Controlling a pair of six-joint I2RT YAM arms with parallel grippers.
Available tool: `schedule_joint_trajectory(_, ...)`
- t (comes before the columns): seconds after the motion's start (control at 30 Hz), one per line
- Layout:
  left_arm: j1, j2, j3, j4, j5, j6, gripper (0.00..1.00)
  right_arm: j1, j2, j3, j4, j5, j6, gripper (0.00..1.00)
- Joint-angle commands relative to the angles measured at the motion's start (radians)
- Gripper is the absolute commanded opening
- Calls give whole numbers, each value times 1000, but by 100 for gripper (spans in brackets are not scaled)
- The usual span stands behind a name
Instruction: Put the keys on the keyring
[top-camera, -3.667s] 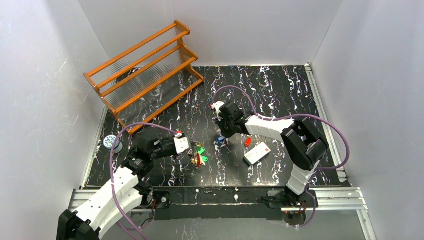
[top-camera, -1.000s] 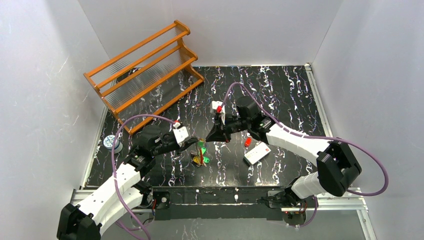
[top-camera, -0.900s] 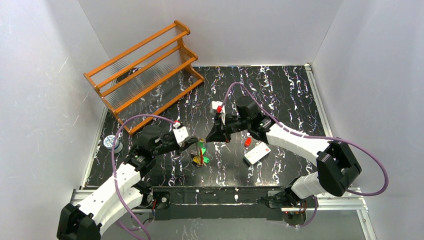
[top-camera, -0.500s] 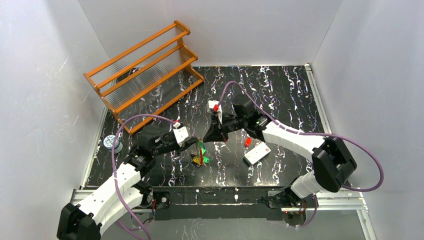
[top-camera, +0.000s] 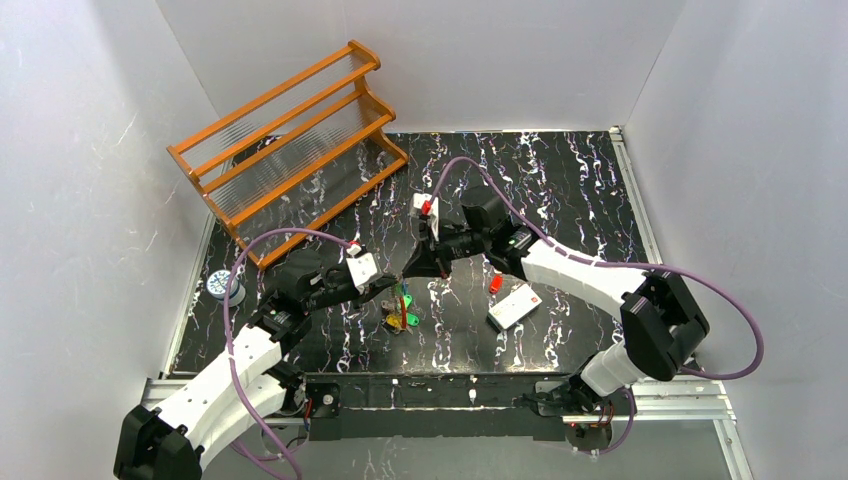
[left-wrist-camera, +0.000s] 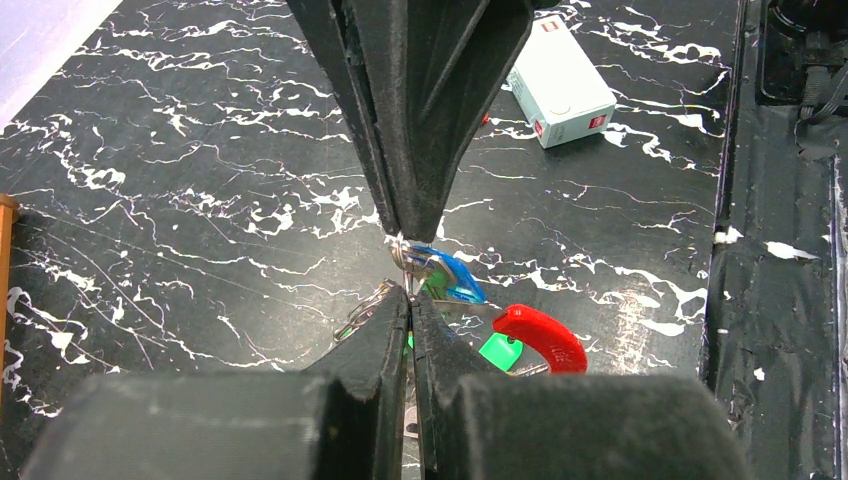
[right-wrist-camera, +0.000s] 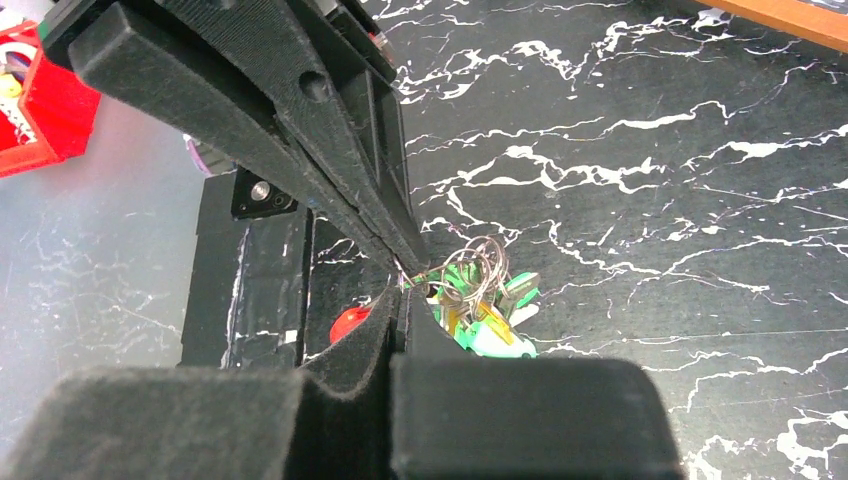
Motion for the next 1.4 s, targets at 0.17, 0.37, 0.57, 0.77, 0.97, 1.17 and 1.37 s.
schedule_joint_trajectory(0.17, -3, -3, 3, 45, 27, -1, 0, 6, 16, 57, -39, 72, -15, 1)
schedule_joint_trajectory(0.37, -3, -6, 2, 46, 24, -3, 0, 6, 9, 41, -46, 98, -25, 1)
schedule_joint_trajectory(0.57, -3, -8, 2, 47, 25, -1, 0, 6, 20, 50, -66, 110, -28, 1)
schedule_joint_trajectory(0.77, -3, -10, 2, 48, 25, -1, 0, 6, 18, 51, -66, 109, -44, 10)
schedule_joint_trajectory(0.97, -3, -24, 2, 45, 21, 9, 0, 6, -61, -17, 7, 89, -111, 48)
schedule_joint_trajectory(1.17, -3, -33, 4, 44, 21, 16, 0, 6, -148, -98, 137, 117, -125, 58)
schedule_joint_trajectory(1.37, -3, -42, 9, 69, 55, 8, 0, 6, -235, -230, 388, 120, -50, 63)
